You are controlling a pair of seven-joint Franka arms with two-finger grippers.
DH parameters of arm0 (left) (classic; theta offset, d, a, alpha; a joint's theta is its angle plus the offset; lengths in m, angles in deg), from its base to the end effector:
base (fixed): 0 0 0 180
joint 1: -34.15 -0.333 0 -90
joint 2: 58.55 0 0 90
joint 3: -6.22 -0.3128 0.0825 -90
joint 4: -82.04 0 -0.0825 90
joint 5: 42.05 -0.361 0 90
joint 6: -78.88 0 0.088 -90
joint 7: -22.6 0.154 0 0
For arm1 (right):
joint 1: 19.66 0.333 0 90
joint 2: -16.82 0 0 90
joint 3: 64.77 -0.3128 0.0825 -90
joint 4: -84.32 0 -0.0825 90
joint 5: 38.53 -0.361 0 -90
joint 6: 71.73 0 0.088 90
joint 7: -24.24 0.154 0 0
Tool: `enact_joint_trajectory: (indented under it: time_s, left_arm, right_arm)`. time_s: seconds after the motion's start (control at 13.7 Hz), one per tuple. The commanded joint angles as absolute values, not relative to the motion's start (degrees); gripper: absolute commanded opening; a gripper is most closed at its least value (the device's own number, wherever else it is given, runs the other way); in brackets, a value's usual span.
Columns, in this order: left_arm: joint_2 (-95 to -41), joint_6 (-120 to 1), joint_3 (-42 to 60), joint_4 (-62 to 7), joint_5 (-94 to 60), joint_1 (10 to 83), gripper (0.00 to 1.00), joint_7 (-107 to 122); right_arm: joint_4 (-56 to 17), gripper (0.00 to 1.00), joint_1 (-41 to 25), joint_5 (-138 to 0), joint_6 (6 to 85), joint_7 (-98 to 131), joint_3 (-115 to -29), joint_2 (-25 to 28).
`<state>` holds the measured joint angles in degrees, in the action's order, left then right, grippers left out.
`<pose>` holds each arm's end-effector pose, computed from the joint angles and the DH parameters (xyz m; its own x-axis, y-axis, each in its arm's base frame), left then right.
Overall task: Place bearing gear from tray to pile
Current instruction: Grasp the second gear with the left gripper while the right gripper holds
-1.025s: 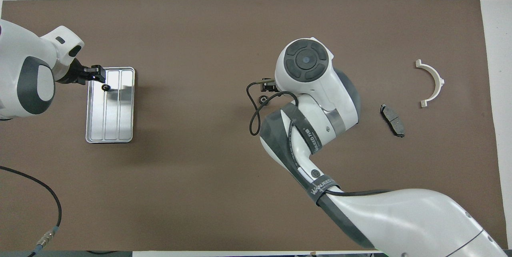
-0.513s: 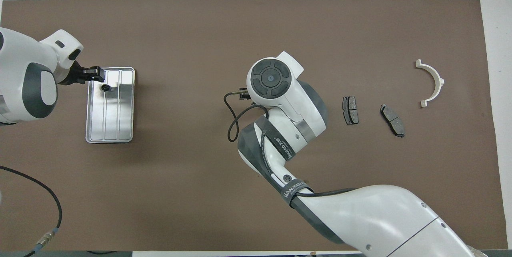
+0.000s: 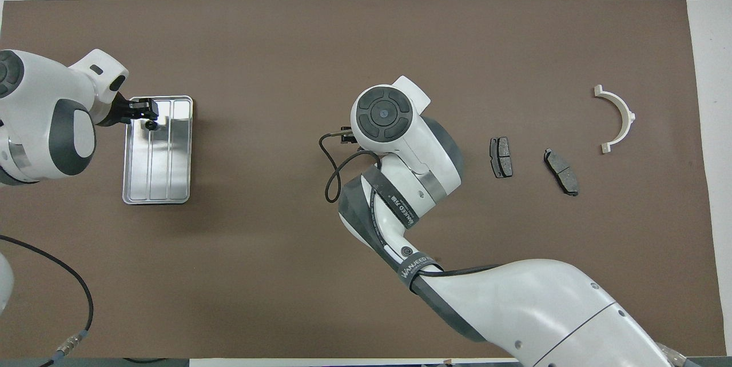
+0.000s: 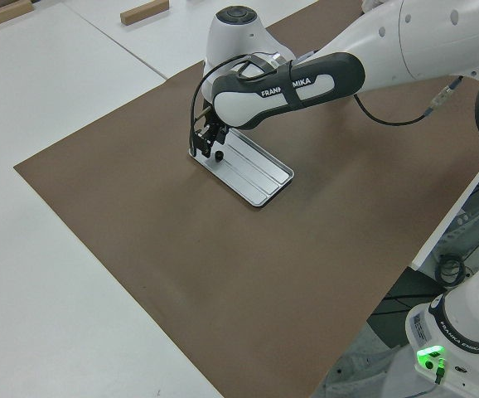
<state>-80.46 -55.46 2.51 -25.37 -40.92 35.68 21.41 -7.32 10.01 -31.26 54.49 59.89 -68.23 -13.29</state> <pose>0.6256 0.0212 0.2822 0.9939 0.0656 0.0886 0.0665 -0.9978 -0.0070 0.5757 0.3596 0.2965 0.9940 0.0185 0.1077 0.0167 -0.9997 0.0182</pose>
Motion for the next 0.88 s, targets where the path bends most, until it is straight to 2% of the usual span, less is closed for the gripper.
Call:
enact_joint_trajectory:
  time_s: [0.0,0.81]
  left_arm:
    - [-80.08,-58.57,2.26,-27.47,-41.87,36.17,0.57,19.61]
    - [-79.73,-59.72,2.26,-29.76,-41.87,36.26,0.56,18.73]
  right_arm:
    - [-8.92,1.00,9.78,-30.79,56.85,60.19,-68.46,-14.11]
    - [-9.54,1.00,9.70,-30.71,60.90,59.66,-68.46,-16.13]
